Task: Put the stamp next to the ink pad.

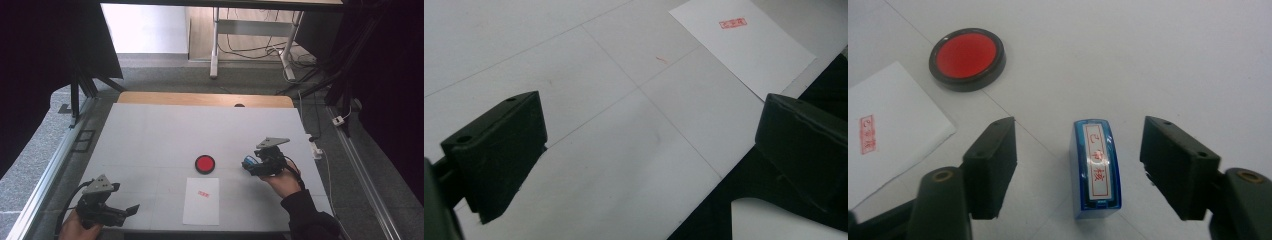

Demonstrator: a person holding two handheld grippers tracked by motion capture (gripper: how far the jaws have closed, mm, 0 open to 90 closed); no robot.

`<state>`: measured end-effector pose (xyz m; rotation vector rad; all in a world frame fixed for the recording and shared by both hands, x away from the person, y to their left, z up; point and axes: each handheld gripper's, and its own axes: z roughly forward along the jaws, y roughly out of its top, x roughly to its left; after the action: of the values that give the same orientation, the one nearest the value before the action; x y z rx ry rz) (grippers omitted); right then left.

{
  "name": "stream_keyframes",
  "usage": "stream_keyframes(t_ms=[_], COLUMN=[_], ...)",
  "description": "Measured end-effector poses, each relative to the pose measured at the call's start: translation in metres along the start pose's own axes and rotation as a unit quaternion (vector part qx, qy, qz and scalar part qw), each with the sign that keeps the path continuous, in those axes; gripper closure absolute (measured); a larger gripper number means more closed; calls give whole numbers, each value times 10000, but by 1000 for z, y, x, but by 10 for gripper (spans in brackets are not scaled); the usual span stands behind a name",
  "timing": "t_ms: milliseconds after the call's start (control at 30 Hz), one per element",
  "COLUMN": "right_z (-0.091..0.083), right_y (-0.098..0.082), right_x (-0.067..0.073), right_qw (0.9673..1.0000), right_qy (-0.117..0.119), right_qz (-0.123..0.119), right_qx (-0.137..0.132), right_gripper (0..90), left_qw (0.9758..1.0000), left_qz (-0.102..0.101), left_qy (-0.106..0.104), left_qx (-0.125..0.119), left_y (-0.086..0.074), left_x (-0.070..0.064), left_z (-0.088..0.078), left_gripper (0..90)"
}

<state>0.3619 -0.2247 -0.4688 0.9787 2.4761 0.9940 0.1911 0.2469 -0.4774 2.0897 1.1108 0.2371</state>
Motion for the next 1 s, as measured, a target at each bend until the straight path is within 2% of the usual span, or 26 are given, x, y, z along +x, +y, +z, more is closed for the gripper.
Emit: stream_keyframes(t_ms=[200,467,633,800,1000], right_z=[-5,-16,-19,-25,-38], right_y=[1,4,0,-6,-12], right_x=[4,14,20,26,33], right_qw=[9997,9992,9991,9992,9994], right_qy=[125,190,262,244,185], right_qz=[187,222,317,280,197], right_qx=[-115,-268,-136,-127,-198], right_gripper=[238,145,55,0,0], left_qw=[10000,10000,10000,10000,10000], left_qz=[-12,-7,0,5,0], left_qy=[-10,0,-13,-8,-18], left_qx=[-12,-5,-9,-13,-18], left_y=[0,0,0,0,0], left_x=[0,0,0,0,1], left_z=[-1,0,-1,-1,-1], left_gripper=[5,5,5,4,3])
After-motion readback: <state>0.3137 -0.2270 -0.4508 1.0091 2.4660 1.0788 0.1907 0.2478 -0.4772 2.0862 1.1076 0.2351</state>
